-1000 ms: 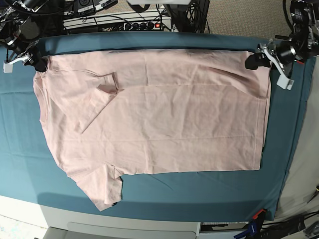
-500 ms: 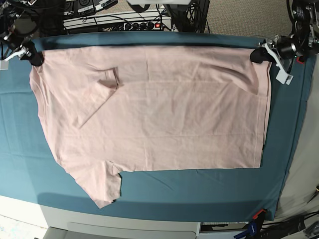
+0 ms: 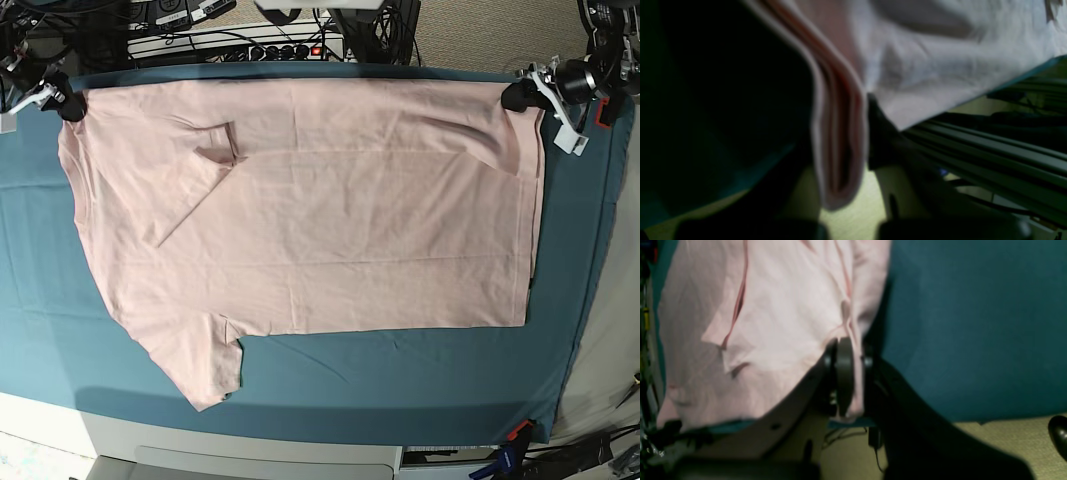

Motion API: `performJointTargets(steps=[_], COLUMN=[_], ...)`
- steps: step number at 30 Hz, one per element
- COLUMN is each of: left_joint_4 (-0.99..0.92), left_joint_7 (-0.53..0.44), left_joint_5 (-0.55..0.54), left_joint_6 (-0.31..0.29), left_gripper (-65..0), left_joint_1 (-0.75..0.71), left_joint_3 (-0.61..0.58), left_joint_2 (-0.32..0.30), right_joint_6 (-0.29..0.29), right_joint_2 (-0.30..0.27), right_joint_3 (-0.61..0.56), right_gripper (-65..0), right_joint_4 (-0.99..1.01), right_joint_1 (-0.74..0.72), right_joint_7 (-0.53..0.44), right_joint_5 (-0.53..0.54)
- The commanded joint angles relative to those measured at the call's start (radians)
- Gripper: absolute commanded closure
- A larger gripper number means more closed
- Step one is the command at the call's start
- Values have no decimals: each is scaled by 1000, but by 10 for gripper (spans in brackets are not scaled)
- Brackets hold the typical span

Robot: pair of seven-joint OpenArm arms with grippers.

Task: Fold the T-shirt properly
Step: 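Release the shirt edge and raise both grippers, then reach both grippers to the opposite shirt edge and grasp the sleeve and hem corner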

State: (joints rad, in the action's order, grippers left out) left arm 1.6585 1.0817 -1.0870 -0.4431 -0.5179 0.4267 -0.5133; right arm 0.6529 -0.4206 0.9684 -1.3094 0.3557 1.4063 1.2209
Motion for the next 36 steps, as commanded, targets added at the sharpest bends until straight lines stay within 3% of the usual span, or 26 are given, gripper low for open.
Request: performJointTargets(steps=[1,10,13,16,17,21,29,32,36], left_joint_4=[-4,-4,-4,-4,-3,18,50,50,48], left_joint_7=[78,71,71,75,77,70,55,55,17], left_joint_5=[81,100,118,167,195,277,196,166,169], left_joint_6=[15,14,-51,-74,-58,-44,-45,-45,-28], left_gripper=[0,0,-23,-246,-275,-275,-251,-227,-227], left_joint_1=[-20,-19,-19,-19,-19,-19,13,86,201], left_joint_3=[-3,-3,-3,-3,0,63,311,322,298], left_joint_2=[-11,-11,-11,-11,-12,-38,-199,-261,-304], right_joint_6=[5,5,23,45,45,45,45,29,-6], right_joint_2=[-28,-27,-27,-27,-28,-43,-172,-206,-210], right_joint_3=[9,9,9,9,9,9,21,20,-19], right_gripper=[0,0,0,-243,-273,-274,-274,-274,-274], right_joint_4=[-18,-18,-18,-18,-18,-18,-18,-18,-18], right_joint_1=[10,13,13,13,13,13,-94,-214,-366], right_joint_7=[-10,-10,-10,-10,-27,-106,-250,-273,-309], right_joint_5=[17,16,16,2,-23,-92,-278,-329,-438])
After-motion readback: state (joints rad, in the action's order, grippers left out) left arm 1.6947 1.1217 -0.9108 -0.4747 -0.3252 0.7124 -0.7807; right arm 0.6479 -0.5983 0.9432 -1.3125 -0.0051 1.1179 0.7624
